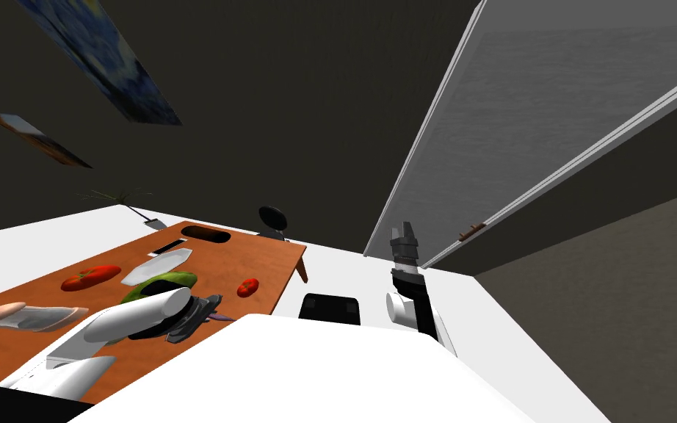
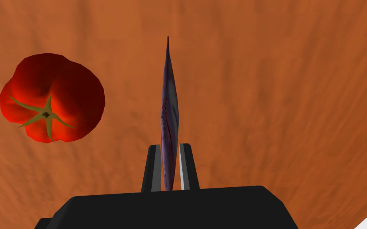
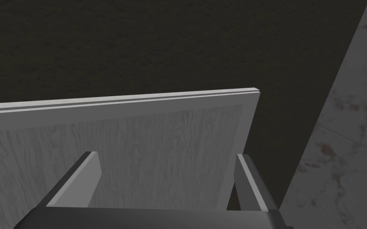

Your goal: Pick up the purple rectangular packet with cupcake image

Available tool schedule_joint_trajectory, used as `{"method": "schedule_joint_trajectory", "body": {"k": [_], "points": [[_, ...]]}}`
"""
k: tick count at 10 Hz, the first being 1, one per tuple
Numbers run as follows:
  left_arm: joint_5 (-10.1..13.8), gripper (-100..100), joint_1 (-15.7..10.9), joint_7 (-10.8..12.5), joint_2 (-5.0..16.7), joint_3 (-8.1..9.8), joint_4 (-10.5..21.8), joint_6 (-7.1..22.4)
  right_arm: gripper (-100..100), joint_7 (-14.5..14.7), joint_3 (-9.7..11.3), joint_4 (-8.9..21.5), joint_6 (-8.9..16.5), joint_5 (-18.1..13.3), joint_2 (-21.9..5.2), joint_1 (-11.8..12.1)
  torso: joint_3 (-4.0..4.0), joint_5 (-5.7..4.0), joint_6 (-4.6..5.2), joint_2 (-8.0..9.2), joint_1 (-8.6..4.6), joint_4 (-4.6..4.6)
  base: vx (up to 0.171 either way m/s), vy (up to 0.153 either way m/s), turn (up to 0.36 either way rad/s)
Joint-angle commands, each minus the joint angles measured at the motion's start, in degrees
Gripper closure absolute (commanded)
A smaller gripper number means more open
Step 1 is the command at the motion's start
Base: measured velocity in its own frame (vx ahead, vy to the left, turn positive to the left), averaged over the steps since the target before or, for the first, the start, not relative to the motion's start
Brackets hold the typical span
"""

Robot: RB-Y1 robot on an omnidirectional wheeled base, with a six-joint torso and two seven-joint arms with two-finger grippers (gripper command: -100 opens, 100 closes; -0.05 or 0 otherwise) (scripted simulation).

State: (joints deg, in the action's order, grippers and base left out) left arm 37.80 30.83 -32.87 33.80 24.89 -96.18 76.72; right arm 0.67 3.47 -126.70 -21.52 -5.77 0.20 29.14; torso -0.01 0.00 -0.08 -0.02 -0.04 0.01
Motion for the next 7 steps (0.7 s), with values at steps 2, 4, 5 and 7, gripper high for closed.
{"method": "schedule_joint_trajectory", "body": {"k": [2, 4, 5, 7], "points": [[0.58, 100, 0.86, -0.40, 0.19, 0.61, -1.81, 0.96, 0, 0.00, 0.00, 0.00, 0.00, 0.00, 0.00, 0.00, 0.00, 0.00, 0.00, 0.00, 0.00, 0.00, 0.028, 0.000, 0.063], [1.46, 100, 2.21, -1.03, 0.48, 1.54, -4.31, 2.29, 0, 0.00, 0.00, 0.00, 0.00, 0.00, 0.00, 0.01, -0.13, -0.04, -0.04, -0.24, -0.09, -0.04, 0.085, -0.014, 0.143], [1.90, 100, 2.88, -1.34, 0.62, 2.00, -5.56, 2.96, 0, 0.00, 0.00, 0.00, 0.00, 0.00, 0.00, 0.01, -0.16, -0.05, -0.01, -0.29, -0.10, -0.05, 0.069, -0.013, 0.100], [1.63, 0, 2.63, -1.05, 0.50, 1.77, -5.17, 2.74, 0, 0.00, 0.00, 0.00, 0.00, 0.00, 0.00, 0.00, -0.09, -0.02, 0.02, -0.15, -0.06, -0.03, 0.016, -0.005, 0.009]]}}
